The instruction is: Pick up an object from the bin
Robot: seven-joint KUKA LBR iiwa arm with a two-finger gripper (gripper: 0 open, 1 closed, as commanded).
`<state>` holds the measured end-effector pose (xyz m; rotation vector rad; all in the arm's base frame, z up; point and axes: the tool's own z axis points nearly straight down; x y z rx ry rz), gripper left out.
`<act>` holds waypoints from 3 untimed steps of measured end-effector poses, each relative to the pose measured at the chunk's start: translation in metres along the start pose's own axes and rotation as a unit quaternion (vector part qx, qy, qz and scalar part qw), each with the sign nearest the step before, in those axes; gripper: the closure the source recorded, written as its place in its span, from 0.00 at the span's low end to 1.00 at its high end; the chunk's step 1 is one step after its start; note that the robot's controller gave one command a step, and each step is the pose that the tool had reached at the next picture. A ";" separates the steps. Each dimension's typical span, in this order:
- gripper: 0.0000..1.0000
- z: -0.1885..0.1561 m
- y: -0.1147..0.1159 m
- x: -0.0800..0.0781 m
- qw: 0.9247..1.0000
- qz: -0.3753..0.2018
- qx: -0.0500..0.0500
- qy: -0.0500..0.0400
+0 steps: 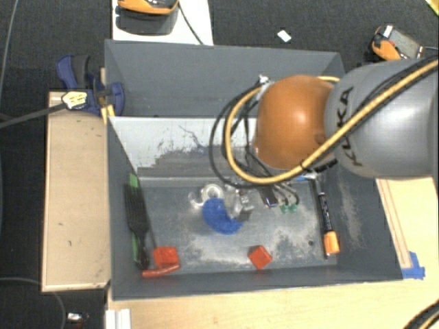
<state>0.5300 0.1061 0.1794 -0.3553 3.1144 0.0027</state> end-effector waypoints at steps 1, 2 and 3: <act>1.00 0.008 0.009 0.023 1.000 0.003 0.000 0.000; 1.00 0.022 0.038 0.037 0.999 -0.053 0.000 -0.002; 1.00 0.028 0.040 0.043 0.997 -0.072 0.000 -0.001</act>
Offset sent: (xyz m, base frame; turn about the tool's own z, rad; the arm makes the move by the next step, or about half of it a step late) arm -0.0474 0.0311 -0.0244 -0.1094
